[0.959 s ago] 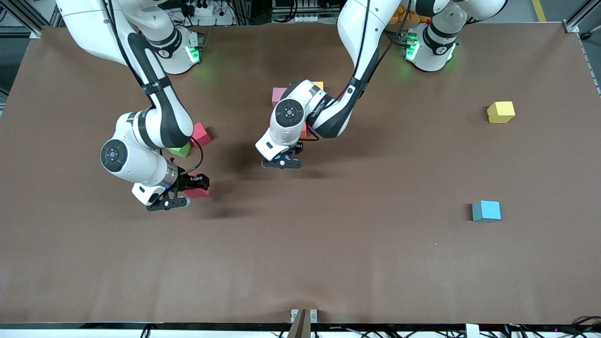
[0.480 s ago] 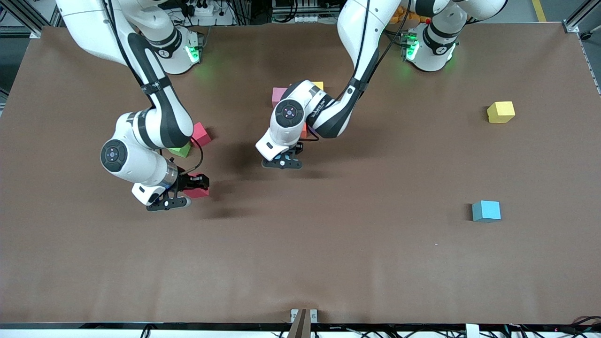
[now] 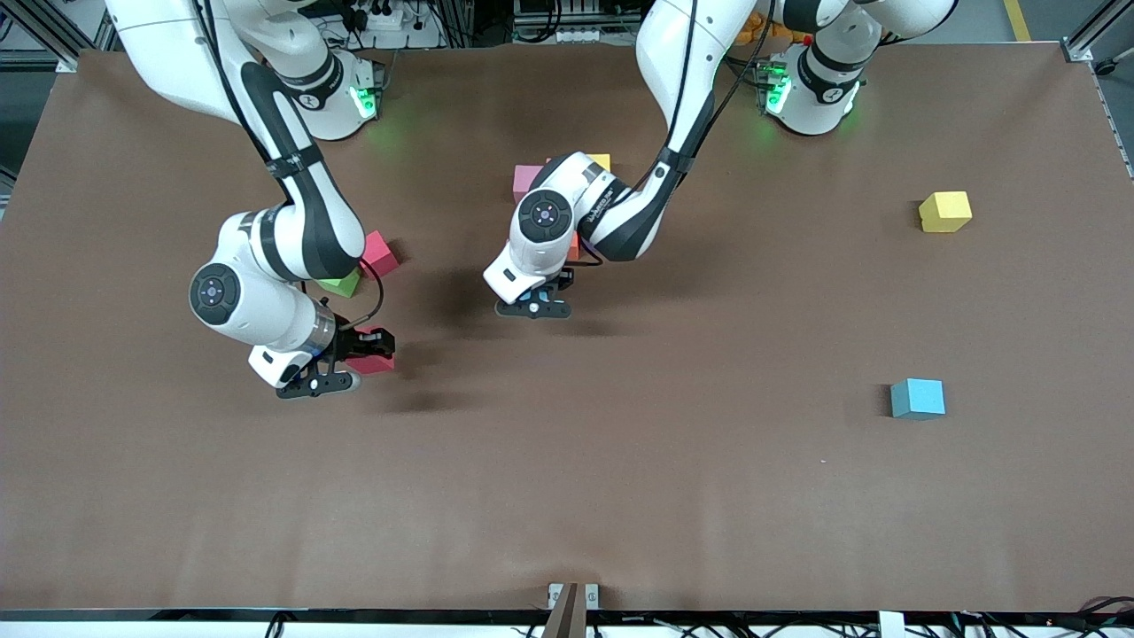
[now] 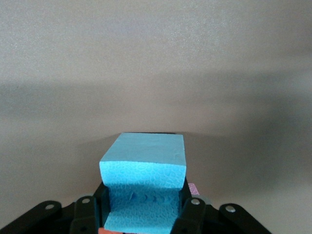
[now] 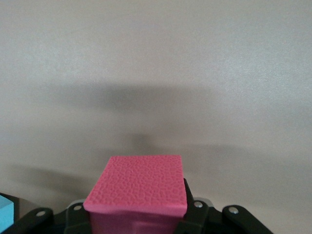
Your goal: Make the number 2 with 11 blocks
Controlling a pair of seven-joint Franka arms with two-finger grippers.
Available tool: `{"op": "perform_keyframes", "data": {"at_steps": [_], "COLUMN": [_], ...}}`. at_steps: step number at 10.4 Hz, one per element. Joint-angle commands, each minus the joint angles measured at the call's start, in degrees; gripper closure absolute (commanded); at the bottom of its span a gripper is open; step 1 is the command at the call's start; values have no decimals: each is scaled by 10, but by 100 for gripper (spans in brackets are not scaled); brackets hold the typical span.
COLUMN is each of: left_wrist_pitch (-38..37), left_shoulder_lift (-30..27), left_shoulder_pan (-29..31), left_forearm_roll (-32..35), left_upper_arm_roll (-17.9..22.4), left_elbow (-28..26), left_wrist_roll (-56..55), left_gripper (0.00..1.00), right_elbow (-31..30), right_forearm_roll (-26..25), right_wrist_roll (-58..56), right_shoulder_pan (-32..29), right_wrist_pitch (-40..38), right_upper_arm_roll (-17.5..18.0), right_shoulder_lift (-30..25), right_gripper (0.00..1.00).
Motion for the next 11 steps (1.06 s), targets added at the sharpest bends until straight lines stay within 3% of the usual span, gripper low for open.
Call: {"op": "perform_keyframes", "data": {"at_steps": [1, 8, 9, 10, 11], "left_wrist_pitch": [-8, -8, -8, -8, -8], "left_shoulder_lift": [2, 3, 5, 5, 5], "left_shoulder_pan": [-8, -8, -8, -8, -8], "left_forearm_roll": [8, 7, 6, 7, 6], "left_upper_arm_roll": [7, 5, 4, 5, 5], "left_elbow": [4, 4, 4, 4, 4], "left_wrist_roll": [-3, -2, -2, -2, -2], "left_gripper": [65, 59, 46, 0, 0], "right_elbow": [10, 9, 8, 8, 8], "right_forearm_roll": [1, 1, 2, 1, 1], "right_wrist_roll": [2, 2, 1, 2, 1], "right_shoulder_pan": [-6, -6, -6, -6, -6], "right_wrist_pitch": [-8, -8, -8, -11, -12], "right_upper_arm_roll": [3, 3, 3, 3, 3], "right_shoulder_lift": [4, 5, 5, 5, 5], "right_gripper": [84, 84, 84, 84, 84]}}
